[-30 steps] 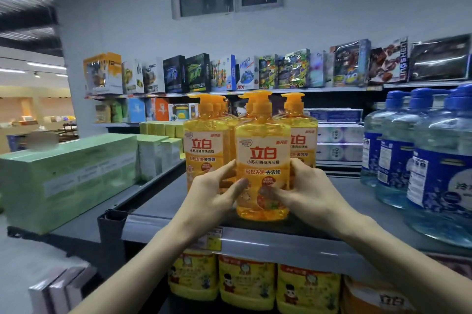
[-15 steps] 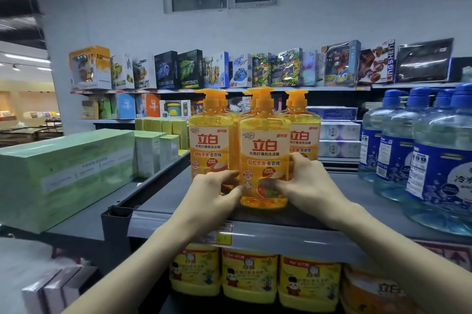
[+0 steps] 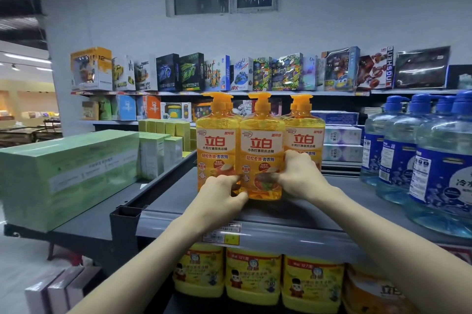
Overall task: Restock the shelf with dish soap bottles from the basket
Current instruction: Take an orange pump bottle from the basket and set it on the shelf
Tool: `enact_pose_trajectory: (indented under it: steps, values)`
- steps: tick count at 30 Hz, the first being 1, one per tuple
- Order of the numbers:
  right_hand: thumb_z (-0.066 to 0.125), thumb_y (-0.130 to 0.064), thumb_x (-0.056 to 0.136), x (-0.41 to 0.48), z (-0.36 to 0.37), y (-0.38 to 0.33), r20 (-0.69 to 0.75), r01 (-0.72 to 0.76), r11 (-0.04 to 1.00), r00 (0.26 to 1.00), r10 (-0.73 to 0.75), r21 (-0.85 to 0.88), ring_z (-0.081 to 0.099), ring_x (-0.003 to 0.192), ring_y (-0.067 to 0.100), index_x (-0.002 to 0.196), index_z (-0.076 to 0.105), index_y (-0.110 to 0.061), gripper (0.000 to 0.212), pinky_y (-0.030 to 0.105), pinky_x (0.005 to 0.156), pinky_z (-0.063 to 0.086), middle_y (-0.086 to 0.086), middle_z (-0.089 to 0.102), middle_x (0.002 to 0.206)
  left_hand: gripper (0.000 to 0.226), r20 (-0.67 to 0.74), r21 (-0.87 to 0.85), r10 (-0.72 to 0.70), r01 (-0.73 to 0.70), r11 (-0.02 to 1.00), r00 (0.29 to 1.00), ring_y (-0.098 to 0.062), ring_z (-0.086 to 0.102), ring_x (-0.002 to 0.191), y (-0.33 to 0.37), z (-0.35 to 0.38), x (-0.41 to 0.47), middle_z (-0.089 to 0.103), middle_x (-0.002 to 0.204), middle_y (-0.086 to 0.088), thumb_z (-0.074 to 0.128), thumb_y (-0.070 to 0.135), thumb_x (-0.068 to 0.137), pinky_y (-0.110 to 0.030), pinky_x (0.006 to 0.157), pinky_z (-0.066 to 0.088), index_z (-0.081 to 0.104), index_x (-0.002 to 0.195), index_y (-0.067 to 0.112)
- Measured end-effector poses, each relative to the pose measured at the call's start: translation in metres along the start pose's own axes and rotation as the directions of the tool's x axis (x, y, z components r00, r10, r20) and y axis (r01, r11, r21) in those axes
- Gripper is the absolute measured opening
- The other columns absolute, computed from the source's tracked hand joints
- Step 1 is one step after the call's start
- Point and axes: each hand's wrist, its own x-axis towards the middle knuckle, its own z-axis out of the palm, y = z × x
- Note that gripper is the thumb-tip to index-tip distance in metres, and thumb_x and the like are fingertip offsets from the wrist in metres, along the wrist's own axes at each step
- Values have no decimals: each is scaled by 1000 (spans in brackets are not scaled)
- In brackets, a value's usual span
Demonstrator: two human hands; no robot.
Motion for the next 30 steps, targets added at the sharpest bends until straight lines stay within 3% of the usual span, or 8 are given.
enact_pose_trajectory:
  steps: [7, 16, 21, 26, 30]
  values:
    - [91, -39, 83, -4, -1, -1, -1, -18, 999, 1000, 18, 29, 68, 121, 20, 132, 69, -22, 56, 40, 105, 56, -4, 74, 128, 30, -13, -12, -4, 3, 1000, 1000, -3, 68, 109, -1, 2, 1, 74, 122, 18, 61, 28, 106, -19, 95, 54, 72, 132, 21]
    - [76, -38, 96, -13, 8, 2, 11, -58, 990, 998, 59, -126, 64, 128, 27, 139, 58, -21, 49, 46, 111, 52, 1, 70, 136, 31, -28, -34, 3, -4, 999, 1000, -1, 66, 112, -9, 3, 0, 73, 123, 23, 62, 31, 104, -6, 88, 44, 72, 133, 25]
    - [69, -45, 99, -18, 8, 4, 62, -82, 984, 994, 93, -155, 61, 131, 28, 147, 46, -27, 56, 47, 114, 50, -1, 65, 142, 29, -12, -22, -3, 3, 1000, 1000, 3, 66, 109, -11, 0, 3, 73, 120, 25, 63, 34, 103, -10, 89, 47, 73, 130, 28]
    - [53, -59, 102, -35, -9, 9, 161, -39, 955, 983, 90, -295, 54, 138, 33, 153, 42, -29, 60, 51, 115, 45, 3, 57, 154, 25, 23, 177, -128, 122, 977, 991, -12, 70, 95, 5, -1, 0, 76, 101, 14, 59, 42, 101, -39, 87, 61, 75, 112, 25]
    - [43, -60, 104, -63, -34, 14, 208, 28, 900, 976, 70, -434, 57, 131, 30, 139, 53, -28, 48, 50, 104, 50, 2, 60, 147, 29, 14, 370, -169, 152, 917, 986, -19, 69, 95, 38, 6, -8, 73, 99, 10, 55, 48, 100, -34, 73, 54, 72, 112, 27]
